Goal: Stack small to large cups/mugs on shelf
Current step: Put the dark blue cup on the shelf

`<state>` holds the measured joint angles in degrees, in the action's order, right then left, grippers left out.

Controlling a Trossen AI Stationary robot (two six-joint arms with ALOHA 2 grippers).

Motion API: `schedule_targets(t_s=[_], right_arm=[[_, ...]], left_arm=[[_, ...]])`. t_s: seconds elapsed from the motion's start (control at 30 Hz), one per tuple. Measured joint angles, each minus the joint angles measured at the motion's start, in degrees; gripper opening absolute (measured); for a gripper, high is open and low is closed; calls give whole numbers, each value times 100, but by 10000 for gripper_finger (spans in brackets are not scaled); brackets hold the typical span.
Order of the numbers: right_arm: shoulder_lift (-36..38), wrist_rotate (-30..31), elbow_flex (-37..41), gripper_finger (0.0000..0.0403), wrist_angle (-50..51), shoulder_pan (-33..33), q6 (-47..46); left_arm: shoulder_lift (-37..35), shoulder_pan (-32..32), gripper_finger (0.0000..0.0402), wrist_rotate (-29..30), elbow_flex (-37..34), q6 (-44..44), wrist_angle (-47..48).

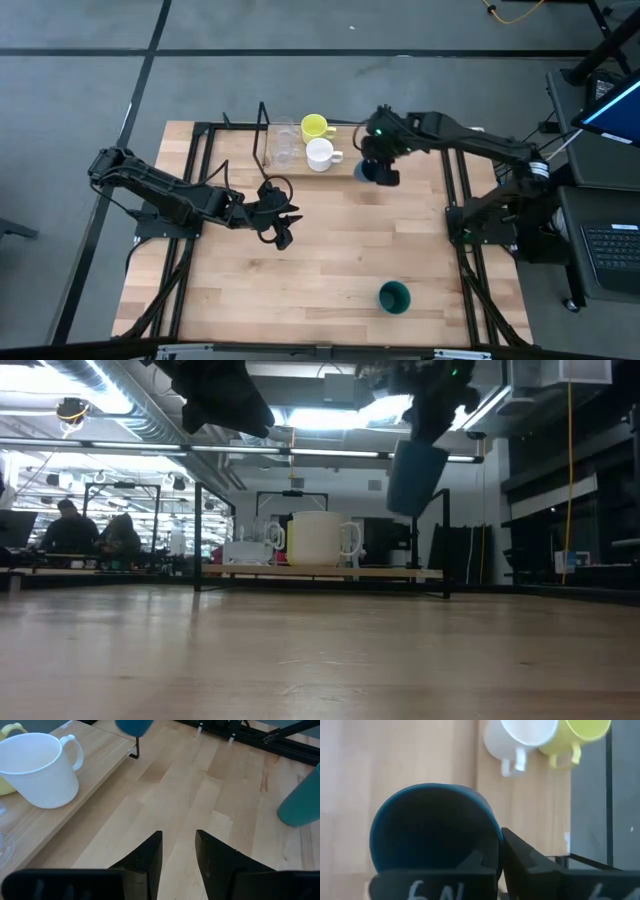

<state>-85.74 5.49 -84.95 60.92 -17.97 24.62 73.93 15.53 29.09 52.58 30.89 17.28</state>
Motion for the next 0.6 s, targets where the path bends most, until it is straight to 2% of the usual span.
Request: schedule_targets(t_s=[0.4,0.6], right_arm=[[-1439,-736,-1224,8,455,-1003,507],[-2038,-763,-1630,8,540,-1316,752]], left_arm=[[0,0,110,1,0,-2,0],[0,-2,110,1,0,-2,0]])
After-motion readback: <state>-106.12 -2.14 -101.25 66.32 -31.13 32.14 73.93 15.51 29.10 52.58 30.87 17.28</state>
